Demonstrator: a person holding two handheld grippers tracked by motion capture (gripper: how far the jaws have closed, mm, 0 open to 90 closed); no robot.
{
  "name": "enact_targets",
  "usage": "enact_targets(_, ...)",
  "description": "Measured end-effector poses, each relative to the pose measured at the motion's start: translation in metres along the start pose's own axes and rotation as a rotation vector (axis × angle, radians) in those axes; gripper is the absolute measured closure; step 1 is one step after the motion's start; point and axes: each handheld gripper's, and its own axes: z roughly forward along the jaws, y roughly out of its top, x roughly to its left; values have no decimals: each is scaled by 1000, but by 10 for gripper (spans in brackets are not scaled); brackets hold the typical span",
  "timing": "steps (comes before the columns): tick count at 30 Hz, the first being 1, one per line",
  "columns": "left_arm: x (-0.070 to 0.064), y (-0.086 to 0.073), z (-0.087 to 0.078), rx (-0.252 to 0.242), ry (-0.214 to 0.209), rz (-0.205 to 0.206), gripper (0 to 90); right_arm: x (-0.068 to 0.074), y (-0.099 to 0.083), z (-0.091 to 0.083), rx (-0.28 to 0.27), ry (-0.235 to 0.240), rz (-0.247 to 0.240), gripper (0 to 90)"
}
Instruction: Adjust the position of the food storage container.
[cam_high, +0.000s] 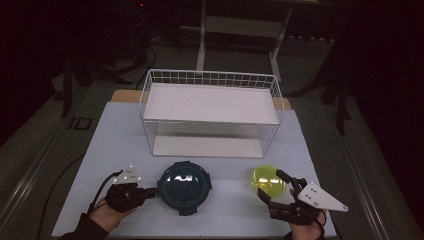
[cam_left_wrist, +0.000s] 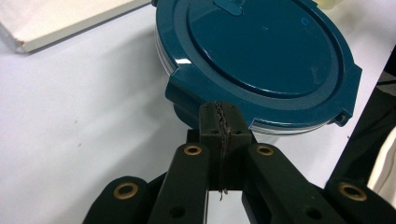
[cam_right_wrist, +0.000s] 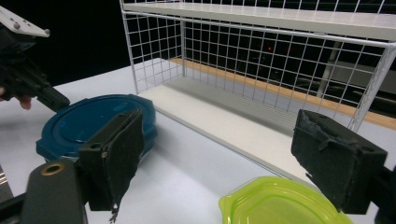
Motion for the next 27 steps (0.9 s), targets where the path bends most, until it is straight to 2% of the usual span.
enact_targets(4,-1,-1,0,-13,15,10,882,0,0,0,2,-2,4,168)
enact_targets(5,-1,-2,0,-23,18,0,864,0,0,0,3,-3,4,168)
enact_targets(7,2,-3,-2,-29,-7,-21,789,1,0,0,3,-4,3,168)
enact_targets(9,0,-3,-4,-25,-11,-17,740,1,0,0,3,-2,2,168)
enact_targets(11,-1,-3,-5,-34,-20,-20,660,2,0,0,3,-1,0,168)
enact_targets(13,-5,-2,-6,-17,-33,17,548,2,-1,1,5,-1,1,168)
enact_targets(14,-7,-1,-6,-14,-26,26,478,1,-1,1,7,0,0,168)
enact_targets(16,-8,0,-6,-23,-51,7,368,2,-1,1,8,0,-3,168)
enact_targets(17,-8,1,-6,-23,-58,10,317,2,-1,2,9,-1,-2,168)
enact_targets(19,-8,2,-5,-18,-58,8,195,2,-1,2,11,1,0,168)
enact_targets(23,-6,4,-4,-54,-43,-8,105,2,-1,2,13,3,3,168)
enact_targets(25,-6,5,-4,-63,-54,-17,5,2,-1,2,13,5,4,168)
enact_targets(27,-5,7,-4,-76,-58,-27,0,3,-1,3,12,7,6,168)
